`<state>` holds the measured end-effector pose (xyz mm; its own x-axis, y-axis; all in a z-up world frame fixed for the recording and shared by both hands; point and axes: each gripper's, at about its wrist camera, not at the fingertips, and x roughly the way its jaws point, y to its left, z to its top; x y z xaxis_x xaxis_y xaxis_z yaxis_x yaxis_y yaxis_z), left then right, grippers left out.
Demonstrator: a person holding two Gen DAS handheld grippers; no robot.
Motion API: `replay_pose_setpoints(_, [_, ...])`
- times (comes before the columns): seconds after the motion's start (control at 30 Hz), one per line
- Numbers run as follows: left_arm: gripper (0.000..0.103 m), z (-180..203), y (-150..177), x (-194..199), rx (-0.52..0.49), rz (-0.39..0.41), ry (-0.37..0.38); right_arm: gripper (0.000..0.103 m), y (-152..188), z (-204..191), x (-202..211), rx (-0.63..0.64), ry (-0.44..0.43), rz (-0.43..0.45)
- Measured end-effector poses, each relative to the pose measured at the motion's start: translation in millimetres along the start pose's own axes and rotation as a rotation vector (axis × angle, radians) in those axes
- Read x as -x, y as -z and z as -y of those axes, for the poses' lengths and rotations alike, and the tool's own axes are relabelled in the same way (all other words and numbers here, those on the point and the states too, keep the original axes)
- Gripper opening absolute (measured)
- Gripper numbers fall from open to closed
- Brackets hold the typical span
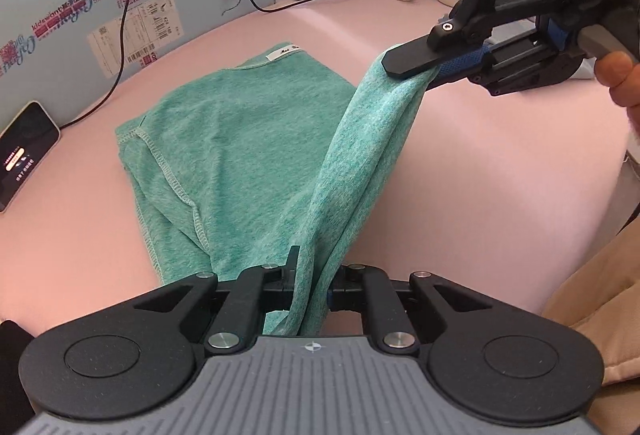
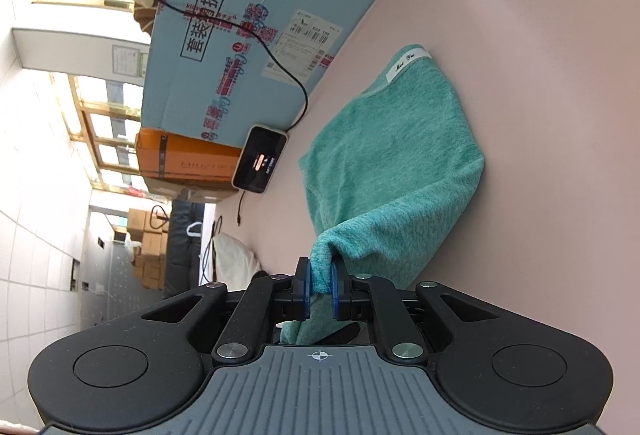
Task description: Fold clothes
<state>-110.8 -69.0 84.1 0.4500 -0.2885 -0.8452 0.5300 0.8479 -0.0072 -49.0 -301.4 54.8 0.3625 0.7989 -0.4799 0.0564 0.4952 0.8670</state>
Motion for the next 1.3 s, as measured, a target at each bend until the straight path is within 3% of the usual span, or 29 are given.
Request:
replay_pose_setpoints(0.07, [0.007, -14, -8, -4, 0.067, -0.017, 0.069, 0.011, -2, 4, 1, -0.03, -0.007, 0.017])
replay_pose_setpoints(0.33, [0.006, -42, -66, -14, 0.027, 0.017, 0.185, 0.01, -25, 23, 4, -0.178, -0.022, 0.125])
replay_pose_setpoints(0.47, [0.006, -68, -96, -34, 0.013, 0.007, 0.252, 0.01, -47, 26, -3, -0.224, -0.033, 0.187])
replay_pose_setpoints(0.7, [0.006, -114, -123, -79, 0.108, -0.029, 0.354, 0.01, -87, 37, -20, -0.3, -0.033, 0.249])
replay_pose_setpoints(0.77, [0.008, -124, -128, -89, 0.132, -0.036, 0.38, 0.01, -96, 39, -26, -0.309, -0.033, 0.259])
replay_pose_setpoints(0.87, [0.024, -140, -135, -102, 0.151, -0.039, 0.397, 0.011, -111, 41, -36, -0.33, -0.031, 0.268])
replay_pose_setpoints(0.93, [0.037, -152, -138, -108, 0.175, -0.033, 0.394, 0.011, -119, 43, -44, -0.338, -0.021, 0.263])
replay_pose_setpoints(1.03, [0.038, -170, -140, -111, 0.215, -0.012, 0.356, 0.014, -129, 48, -55, -0.348, 0.002, 0.258])
replay_pose_setpoints(1.17, [0.038, -181, -141, -106, 0.199, 0.018, 0.253, 0.02, -141, 52, -68, -0.324, 0.017, 0.245])
replay_pose_setpoints(1.3, [0.038, -187, -137, -89, 0.22, 0.102, 0.188, 0.024, -153, 51, -69, -0.271, 0.045, 0.295])
